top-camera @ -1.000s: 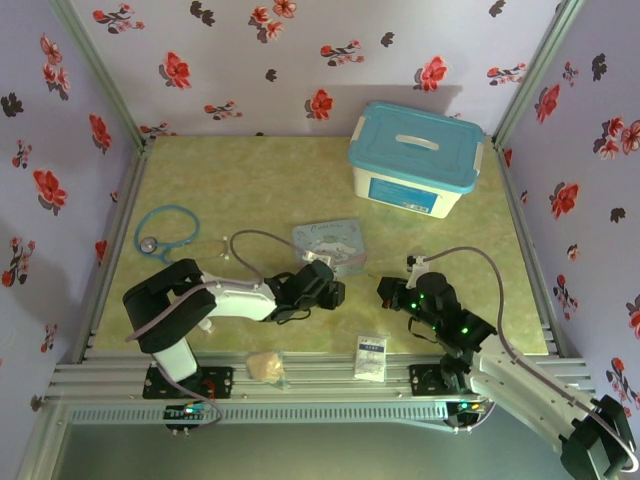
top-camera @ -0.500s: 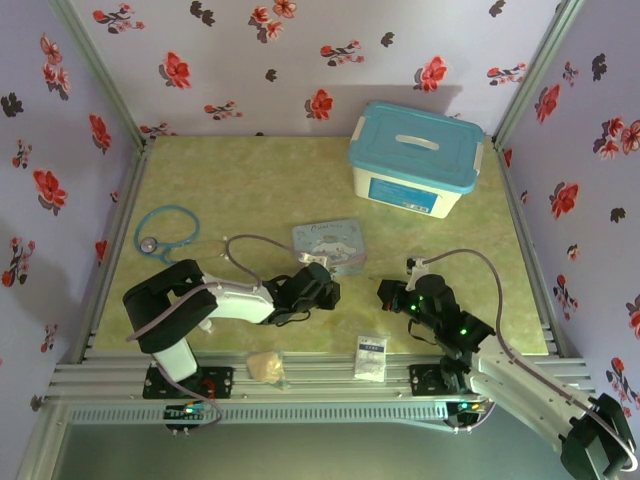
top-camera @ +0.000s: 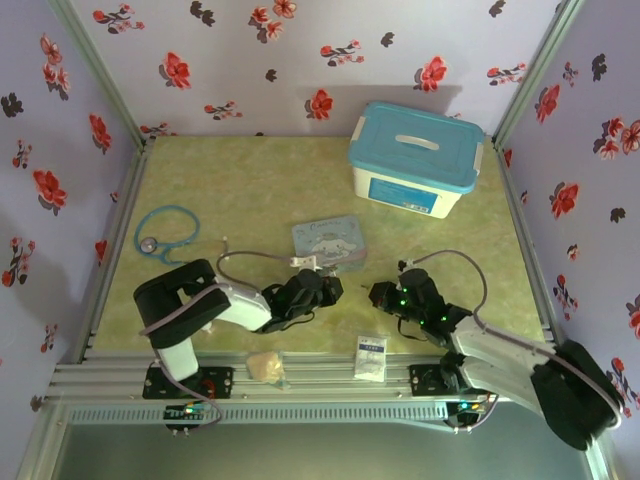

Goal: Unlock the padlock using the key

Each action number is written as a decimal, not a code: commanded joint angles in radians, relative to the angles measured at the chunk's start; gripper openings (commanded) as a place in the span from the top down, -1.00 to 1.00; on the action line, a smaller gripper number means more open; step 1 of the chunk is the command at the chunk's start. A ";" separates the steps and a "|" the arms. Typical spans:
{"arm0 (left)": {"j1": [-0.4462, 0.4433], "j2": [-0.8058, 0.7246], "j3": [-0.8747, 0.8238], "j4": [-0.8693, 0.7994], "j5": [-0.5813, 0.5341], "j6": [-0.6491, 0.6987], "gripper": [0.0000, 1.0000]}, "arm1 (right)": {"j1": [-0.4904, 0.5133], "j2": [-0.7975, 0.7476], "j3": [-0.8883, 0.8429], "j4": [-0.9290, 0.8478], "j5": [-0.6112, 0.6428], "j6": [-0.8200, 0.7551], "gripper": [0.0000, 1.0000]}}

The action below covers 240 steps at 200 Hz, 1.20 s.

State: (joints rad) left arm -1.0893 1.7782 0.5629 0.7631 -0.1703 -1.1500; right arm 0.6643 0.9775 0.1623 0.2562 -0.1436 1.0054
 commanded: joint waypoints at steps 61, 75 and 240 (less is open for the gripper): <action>-0.009 0.152 -0.076 0.438 -0.216 -0.197 1.00 | -0.006 0.069 0.036 0.121 -0.072 0.083 1.00; -0.003 0.172 -0.075 0.480 -0.224 -0.194 1.00 | -0.005 0.085 0.033 0.167 -0.087 0.096 1.00; 0.004 0.213 -0.021 0.452 -0.237 -0.295 1.00 | 0.064 0.278 -0.018 0.517 -0.028 0.292 1.00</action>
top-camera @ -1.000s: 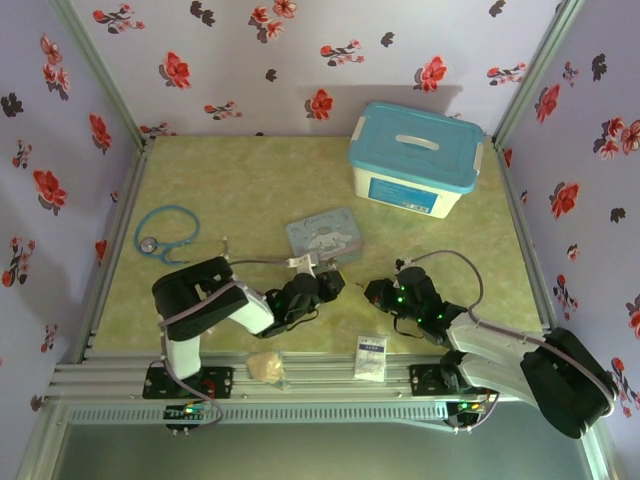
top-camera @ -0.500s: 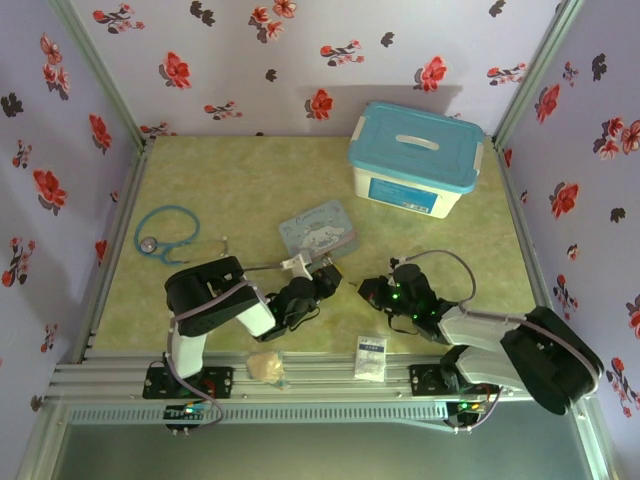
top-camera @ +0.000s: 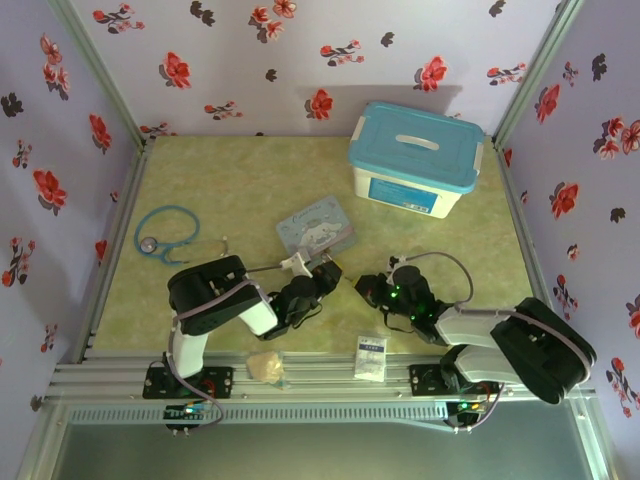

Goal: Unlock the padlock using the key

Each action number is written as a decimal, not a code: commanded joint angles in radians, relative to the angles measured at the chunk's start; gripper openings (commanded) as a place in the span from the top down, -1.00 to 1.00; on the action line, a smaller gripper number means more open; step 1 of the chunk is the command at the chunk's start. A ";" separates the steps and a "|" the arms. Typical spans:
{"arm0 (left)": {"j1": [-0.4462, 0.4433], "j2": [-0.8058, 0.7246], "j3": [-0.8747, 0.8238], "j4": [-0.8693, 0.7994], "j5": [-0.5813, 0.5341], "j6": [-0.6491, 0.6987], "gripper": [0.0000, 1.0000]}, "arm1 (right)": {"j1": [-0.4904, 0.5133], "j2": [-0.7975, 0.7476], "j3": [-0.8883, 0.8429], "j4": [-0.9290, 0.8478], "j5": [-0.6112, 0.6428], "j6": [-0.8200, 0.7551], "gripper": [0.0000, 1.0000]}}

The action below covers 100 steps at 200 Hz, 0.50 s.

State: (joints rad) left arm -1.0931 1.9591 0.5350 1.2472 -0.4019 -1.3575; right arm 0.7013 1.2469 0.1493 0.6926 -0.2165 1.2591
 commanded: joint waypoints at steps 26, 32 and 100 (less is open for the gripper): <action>0.008 0.023 0.007 -0.030 -0.005 -0.092 1.00 | 0.029 0.021 -0.016 0.131 0.057 0.035 1.00; 0.007 0.020 0.007 -0.029 -0.005 -0.089 1.00 | 0.029 0.025 -0.014 0.136 0.055 0.029 1.00; 0.003 -0.010 0.011 -0.042 -0.004 -0.082 1.00 | 0.037 0.137 -0.017 0.261 0.045 0.045 1.00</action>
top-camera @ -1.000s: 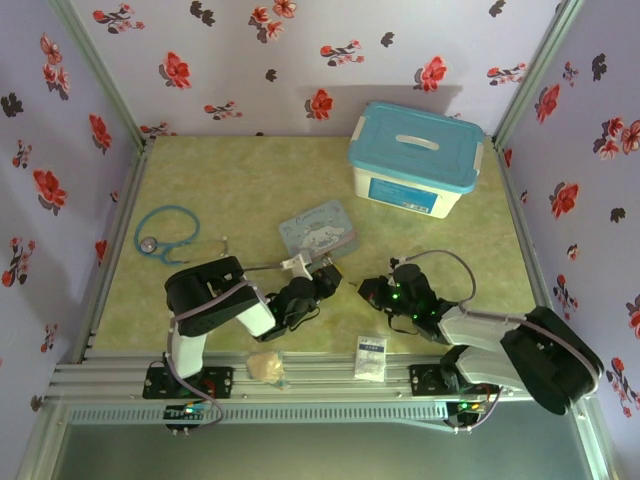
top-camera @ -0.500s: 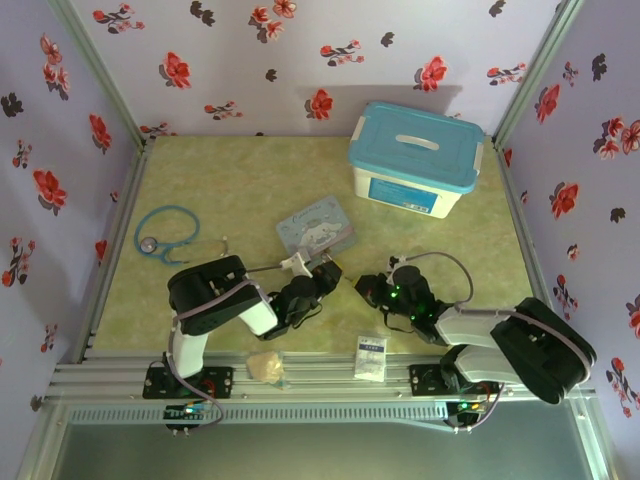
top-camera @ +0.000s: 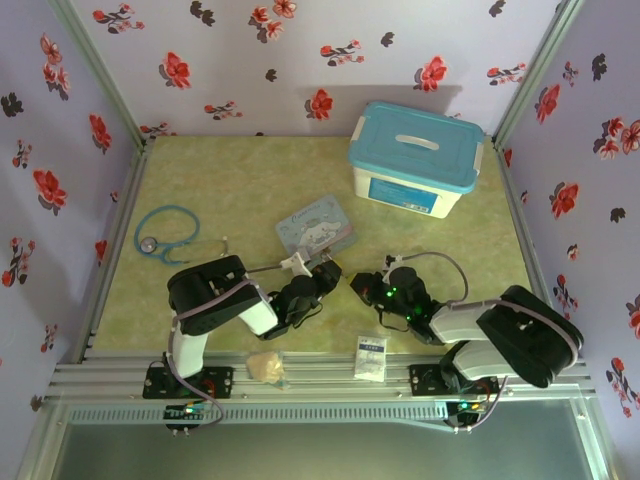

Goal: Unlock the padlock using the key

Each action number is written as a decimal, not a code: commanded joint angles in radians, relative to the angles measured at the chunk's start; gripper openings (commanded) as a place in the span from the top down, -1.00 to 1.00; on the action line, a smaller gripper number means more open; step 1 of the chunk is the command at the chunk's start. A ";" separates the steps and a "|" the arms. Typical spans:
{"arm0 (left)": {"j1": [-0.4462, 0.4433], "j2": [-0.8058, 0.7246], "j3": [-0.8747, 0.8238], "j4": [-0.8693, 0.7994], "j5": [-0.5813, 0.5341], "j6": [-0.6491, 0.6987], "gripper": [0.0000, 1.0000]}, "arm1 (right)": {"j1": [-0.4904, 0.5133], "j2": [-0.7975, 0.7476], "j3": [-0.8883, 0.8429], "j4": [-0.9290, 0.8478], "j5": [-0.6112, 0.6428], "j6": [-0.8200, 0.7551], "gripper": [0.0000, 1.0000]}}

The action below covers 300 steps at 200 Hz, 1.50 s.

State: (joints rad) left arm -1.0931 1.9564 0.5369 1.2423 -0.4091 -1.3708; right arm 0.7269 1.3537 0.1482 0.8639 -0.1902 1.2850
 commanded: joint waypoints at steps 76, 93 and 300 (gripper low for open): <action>0.002 0.005 0.002 -0.028 -0.004 -0.086 1.00 | 0.025 0.008 -0.057 0.074 0.063 0.023 1.00; 0.001 0.007 0.004 -0.022 -0.004 -0.093 1.00 | 0.026 -0.003 -0.072 0.091 0.066 0.034 1.00; -0.013 0.025 0.005 0.012 0.012 -0.085 1.00 | 0.017 0.275 -0.079 0.498 0.045 0.066 1.00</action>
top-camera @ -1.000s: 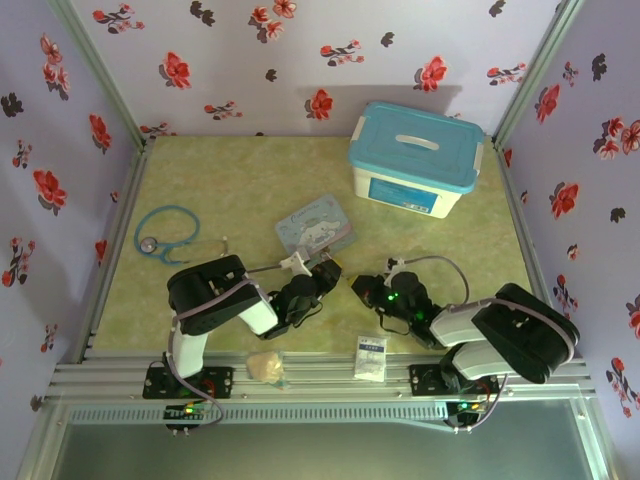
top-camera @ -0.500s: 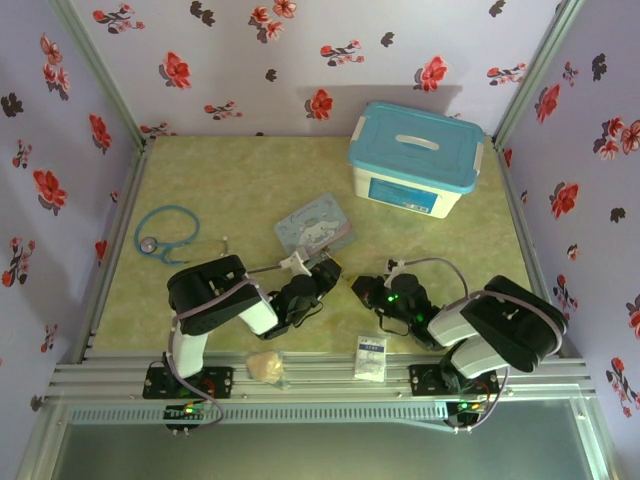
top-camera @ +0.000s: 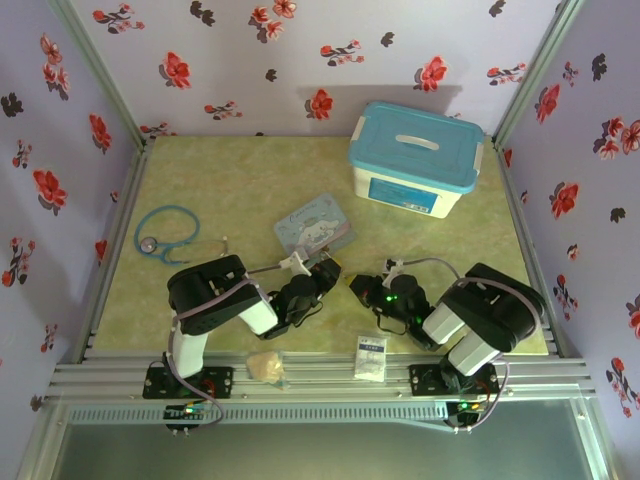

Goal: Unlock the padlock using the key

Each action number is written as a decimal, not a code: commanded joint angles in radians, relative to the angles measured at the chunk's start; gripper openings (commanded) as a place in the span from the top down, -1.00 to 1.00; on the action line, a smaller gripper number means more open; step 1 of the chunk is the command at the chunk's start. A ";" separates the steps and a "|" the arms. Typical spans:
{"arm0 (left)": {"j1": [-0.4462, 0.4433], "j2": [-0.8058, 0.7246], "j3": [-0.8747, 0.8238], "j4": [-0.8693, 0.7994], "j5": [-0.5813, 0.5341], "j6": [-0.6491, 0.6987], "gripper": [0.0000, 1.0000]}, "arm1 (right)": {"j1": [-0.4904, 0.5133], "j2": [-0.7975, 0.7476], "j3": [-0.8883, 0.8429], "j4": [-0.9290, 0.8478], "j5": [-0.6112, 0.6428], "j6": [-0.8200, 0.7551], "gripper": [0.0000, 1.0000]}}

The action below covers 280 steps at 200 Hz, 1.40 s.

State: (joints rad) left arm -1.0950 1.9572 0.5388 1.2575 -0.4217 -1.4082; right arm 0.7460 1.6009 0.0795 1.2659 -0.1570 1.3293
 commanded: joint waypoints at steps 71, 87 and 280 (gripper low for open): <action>-0.013 0.011 -0.013 0.017 0.033 -0.072 1.00 | -0.013 0.034 0.024 0.119 0.045 0.007 1.00; -0.013 0.007 -0.012 0.016 0.034 -0.069 1.00 | -0.021 0.032 0.020 0.118 0.055 0.010 1.00; -0.014 -0.009 0.037 -0.040 0.059 -0.062 1.00 | 0.040 -0.178 0.032 -0.064 0.168 -0.102 1.00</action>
State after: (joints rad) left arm -1.0950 1.9568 0.5568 1.2537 -0.4065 -1.4471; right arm 0.7692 1.4460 0.0776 1.1328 -0.0299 1.2644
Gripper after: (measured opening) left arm 0.147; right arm 0.048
